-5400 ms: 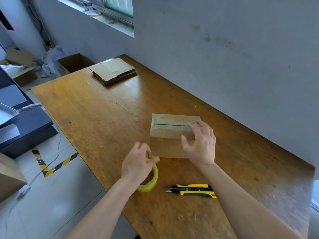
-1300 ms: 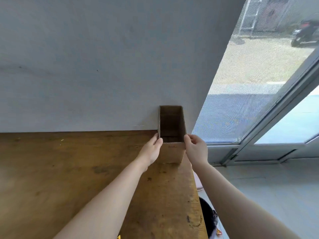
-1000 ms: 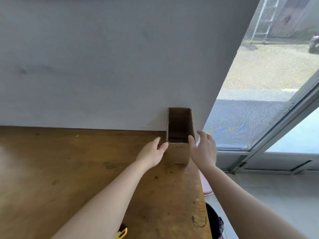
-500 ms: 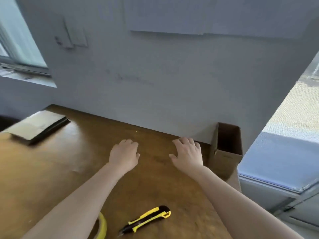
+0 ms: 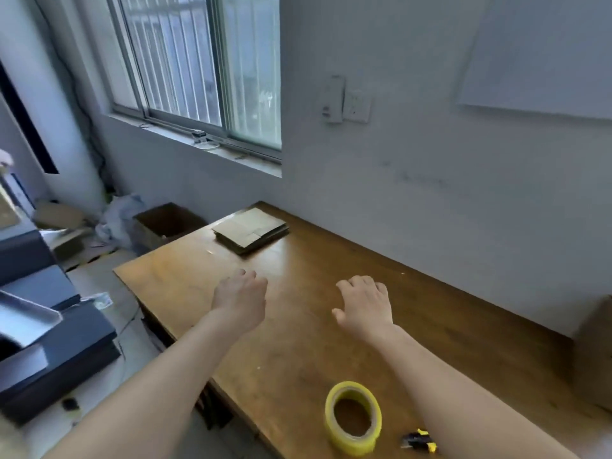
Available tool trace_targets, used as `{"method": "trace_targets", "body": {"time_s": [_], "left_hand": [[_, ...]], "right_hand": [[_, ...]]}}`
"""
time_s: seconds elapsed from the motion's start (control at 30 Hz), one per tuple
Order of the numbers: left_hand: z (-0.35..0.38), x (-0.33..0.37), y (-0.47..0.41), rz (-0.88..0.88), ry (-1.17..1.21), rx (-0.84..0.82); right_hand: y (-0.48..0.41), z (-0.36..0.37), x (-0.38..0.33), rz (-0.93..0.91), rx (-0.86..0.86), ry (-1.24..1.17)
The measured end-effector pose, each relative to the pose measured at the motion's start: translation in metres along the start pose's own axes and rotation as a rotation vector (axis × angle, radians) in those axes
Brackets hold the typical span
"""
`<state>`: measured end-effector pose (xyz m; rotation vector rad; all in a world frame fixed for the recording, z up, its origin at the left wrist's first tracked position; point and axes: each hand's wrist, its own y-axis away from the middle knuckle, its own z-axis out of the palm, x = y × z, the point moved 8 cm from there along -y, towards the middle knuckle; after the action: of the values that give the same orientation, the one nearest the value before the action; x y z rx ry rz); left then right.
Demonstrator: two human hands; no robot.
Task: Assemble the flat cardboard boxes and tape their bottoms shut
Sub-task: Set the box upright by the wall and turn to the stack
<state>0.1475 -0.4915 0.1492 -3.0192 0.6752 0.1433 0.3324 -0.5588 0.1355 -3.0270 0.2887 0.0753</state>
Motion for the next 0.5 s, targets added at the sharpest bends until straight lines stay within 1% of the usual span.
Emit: {"method": "trace_targets", "body": {"time_s": [0.13, 0.23, 0.4, 0.5], "left_hand": [[0.013, -0.07, 0.007, -0.033, -0.008, -0.021], [0.023, -0.109, 0.008, -0.052, -0.001, -0.024], [0.042, -0.157, -0.013, -0.076, 0.0, 0.006], [0.055, -0.175, -0.035, -0.074, 0.0, -0.009]], "right_hand": [[-0.018, 0.013, -0.066, -0.038, -0.021, 0.027], [-0.034, 0.019, -0.103, -0.059, -0.037, 0.046], [-0.072, 0.029, -0.148, -0.106, -0.055, 0.073], [-0.102, 0.042, -0.164, -0.108, -0.083, 0.08]]}}
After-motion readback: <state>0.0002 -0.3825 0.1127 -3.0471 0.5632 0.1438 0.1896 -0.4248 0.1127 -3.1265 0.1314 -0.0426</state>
